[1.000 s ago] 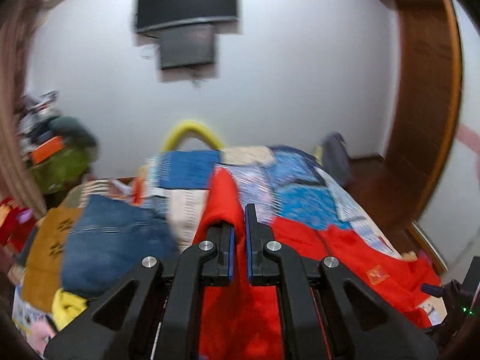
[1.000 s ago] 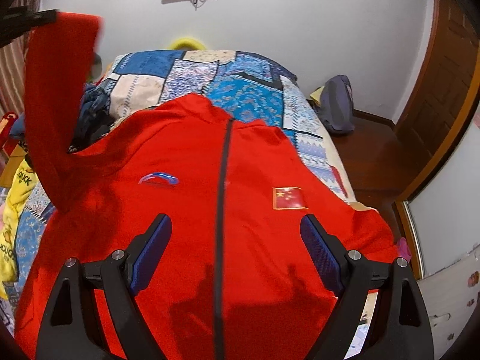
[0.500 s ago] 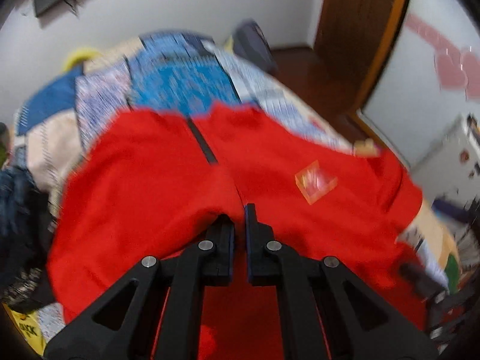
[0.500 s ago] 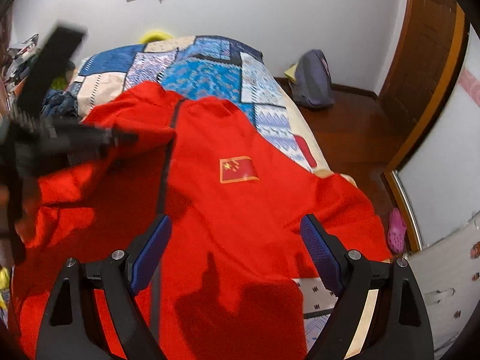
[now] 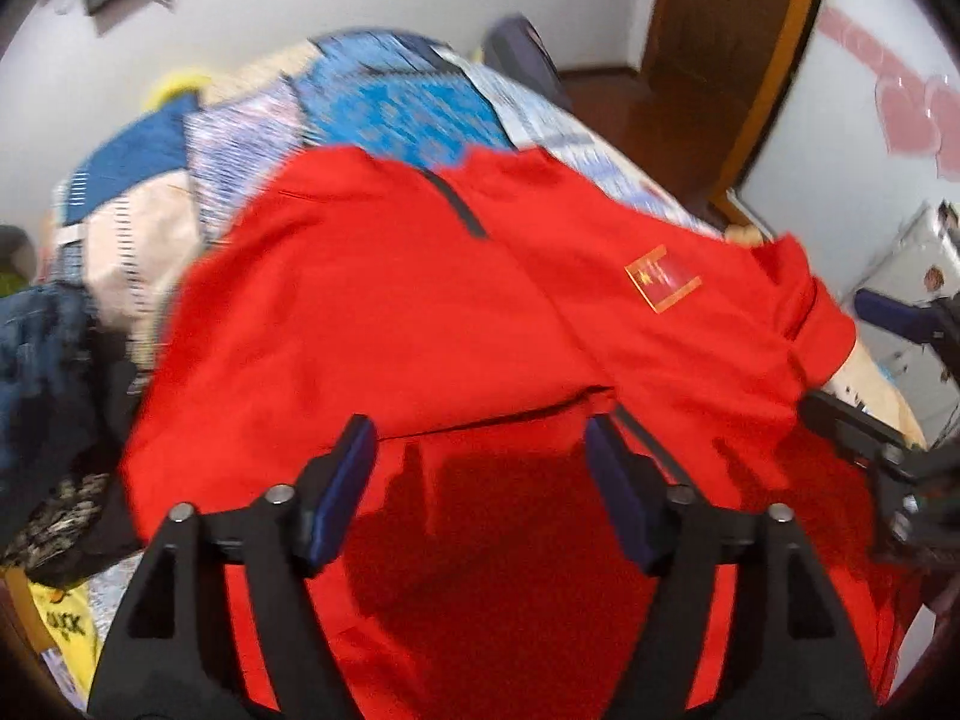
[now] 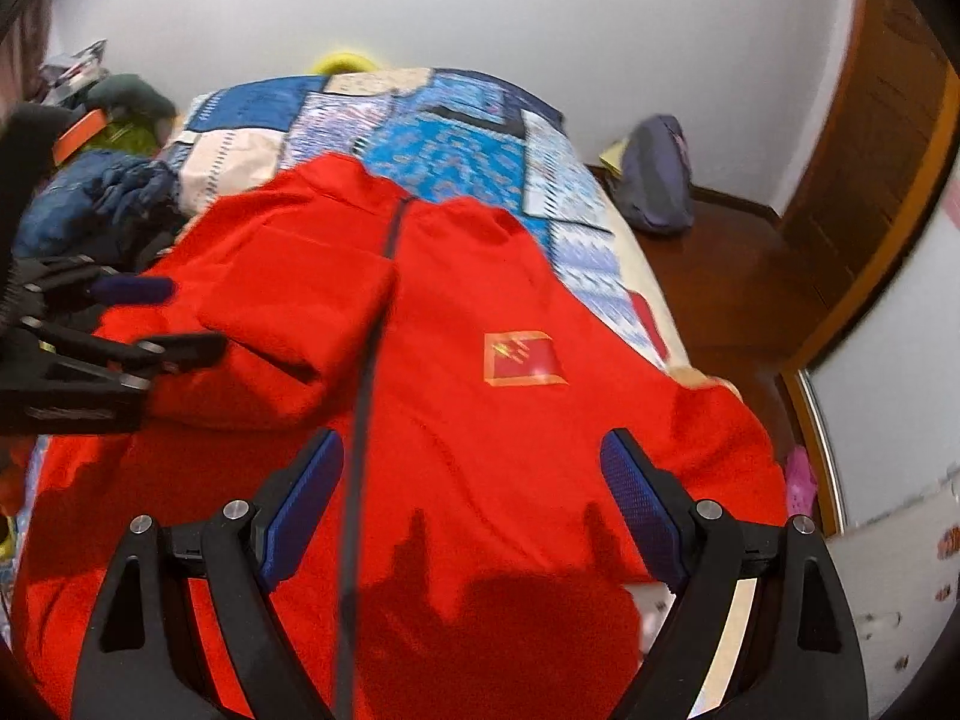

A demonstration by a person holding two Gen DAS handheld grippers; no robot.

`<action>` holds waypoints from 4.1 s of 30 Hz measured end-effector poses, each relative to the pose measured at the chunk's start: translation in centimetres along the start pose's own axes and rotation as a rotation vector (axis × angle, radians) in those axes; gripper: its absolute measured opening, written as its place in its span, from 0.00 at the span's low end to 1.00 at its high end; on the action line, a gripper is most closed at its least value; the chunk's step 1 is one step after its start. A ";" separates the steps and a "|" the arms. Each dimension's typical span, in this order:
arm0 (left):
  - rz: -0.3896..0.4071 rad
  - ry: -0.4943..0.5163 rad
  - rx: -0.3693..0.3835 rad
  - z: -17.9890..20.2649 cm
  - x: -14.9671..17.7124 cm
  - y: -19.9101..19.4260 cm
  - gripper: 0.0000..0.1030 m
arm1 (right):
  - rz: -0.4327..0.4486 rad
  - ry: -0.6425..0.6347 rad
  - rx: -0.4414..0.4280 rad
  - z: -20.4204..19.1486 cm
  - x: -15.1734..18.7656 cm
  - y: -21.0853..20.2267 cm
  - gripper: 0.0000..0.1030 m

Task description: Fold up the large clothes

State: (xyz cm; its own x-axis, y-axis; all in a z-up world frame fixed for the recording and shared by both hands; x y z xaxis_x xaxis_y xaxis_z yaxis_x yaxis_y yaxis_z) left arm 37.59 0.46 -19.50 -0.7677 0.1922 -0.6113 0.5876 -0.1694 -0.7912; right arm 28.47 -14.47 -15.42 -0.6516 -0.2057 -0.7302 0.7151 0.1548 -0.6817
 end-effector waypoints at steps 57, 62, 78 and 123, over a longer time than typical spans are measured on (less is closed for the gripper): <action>-0.048 -0.584 -0.439 -24.0 16.4 -1.5 0.87 | -0.050 0.185 -0.005 4.6 -2.3 7.8 0.06; -0.058 -0.507 -0.457 -23.0 16.6 -2.0 0.87 | -0.140 0.224 0.006 6.2 0.7 8.9 0.06; 0.101 -0.324 -0.328 -16.3 8.8 -7.3 0.87 | -0.222 0.292 -0.016 9.5 2.5 4.5 0.28; 0.011 -0.156 -0.127 -4.6 4.7 2.9 0.87 | 0.086 0.720 0.110 22.7 1.5 -0.1 0.06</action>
State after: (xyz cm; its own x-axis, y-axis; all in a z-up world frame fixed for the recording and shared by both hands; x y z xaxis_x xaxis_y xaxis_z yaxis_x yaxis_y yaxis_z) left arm 36.88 5.32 -24.72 -0.7853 0.0375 -0.6179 0.6164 -0.0453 -0.7861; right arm 33.11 -36.77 -15.40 -0.5701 0.4944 -0.6561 0.7675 0.0357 -0.6400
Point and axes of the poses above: each gripper's, at about its wrist camera, not at the fingertips, and y roughly the way its jaws point, z to its right, x to its underside, the point moved 1 cm from there along y, roughly the way its jaws point, and after that the axes turned 7 degrees about z, right-handed, at the moved point
